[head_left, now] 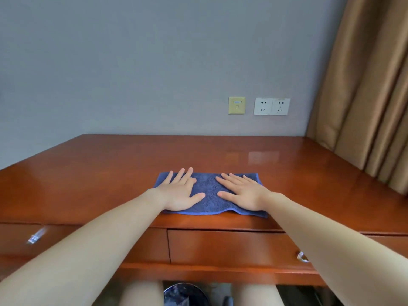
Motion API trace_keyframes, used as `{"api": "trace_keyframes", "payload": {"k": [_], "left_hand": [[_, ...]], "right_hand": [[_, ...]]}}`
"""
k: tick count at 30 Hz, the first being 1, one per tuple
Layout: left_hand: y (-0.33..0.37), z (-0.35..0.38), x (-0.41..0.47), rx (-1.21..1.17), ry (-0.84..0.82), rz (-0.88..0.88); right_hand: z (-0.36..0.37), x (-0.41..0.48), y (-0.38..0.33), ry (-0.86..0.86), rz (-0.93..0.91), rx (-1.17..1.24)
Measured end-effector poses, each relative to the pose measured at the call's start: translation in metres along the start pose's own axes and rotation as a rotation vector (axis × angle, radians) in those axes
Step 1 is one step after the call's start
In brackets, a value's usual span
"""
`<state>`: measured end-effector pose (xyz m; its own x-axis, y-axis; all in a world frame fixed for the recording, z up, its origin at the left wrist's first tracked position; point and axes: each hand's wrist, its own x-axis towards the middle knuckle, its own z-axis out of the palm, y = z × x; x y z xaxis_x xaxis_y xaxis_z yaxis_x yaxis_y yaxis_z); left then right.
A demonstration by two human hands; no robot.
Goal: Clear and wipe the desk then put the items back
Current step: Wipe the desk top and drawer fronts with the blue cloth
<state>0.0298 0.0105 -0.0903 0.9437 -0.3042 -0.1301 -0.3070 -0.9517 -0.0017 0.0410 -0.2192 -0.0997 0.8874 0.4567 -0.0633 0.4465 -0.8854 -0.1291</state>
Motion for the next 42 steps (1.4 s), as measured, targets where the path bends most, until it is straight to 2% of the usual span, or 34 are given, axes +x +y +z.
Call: {"api": "trace_keyframes", "payload": {"k": [2, 5, 9, 16, 19, 24, 31, 42], "left_hand": [[0.013, -0.001, -0.009, -0.022, 0.005, 0.062], [0.033, 0.002, -0.019, -0.115, -0.034, 0.082], [0.065, 0.006, -0.023, -0.121, -0.030, 0.107], [0.099, 0.008, -0.003, -0.096, -0.028, 0.142], [0.096, 0.009, 0.014, -0.099, -0.024, 0.148], [0.092, 0.001, 0.040, -0.095, 0.010, 0.204], [0.091, -0.008, 0.107, -0.099, 0.031, 0.189], [0.059, -0.026, 0.256, -0.098, 0.058, 0.141]], "right_hand": [[0.000, -0.019, 0.007, -0.001, -0.012, 0.001], [-0.001, -0.045, 0.019, -0.011, -0.011, 0.003], [-0.003, -0.074, 0.033, -0.006, 0.023, 0.021], [-0.015, -0.085, 0.037, -0.090, 0.294, 0.108], [-0.008, -0.074, 0.033, -0.035, 0.395, 0.176], [0.001, -0.071, 0.059, 0.071, 0.364, 0.014], [-0.013, -0.021, 0.108, 0.051, 0.330, -0.023], [-0.034, 0.115, 0.194, 0.042, 0.308, -0.045]]}}
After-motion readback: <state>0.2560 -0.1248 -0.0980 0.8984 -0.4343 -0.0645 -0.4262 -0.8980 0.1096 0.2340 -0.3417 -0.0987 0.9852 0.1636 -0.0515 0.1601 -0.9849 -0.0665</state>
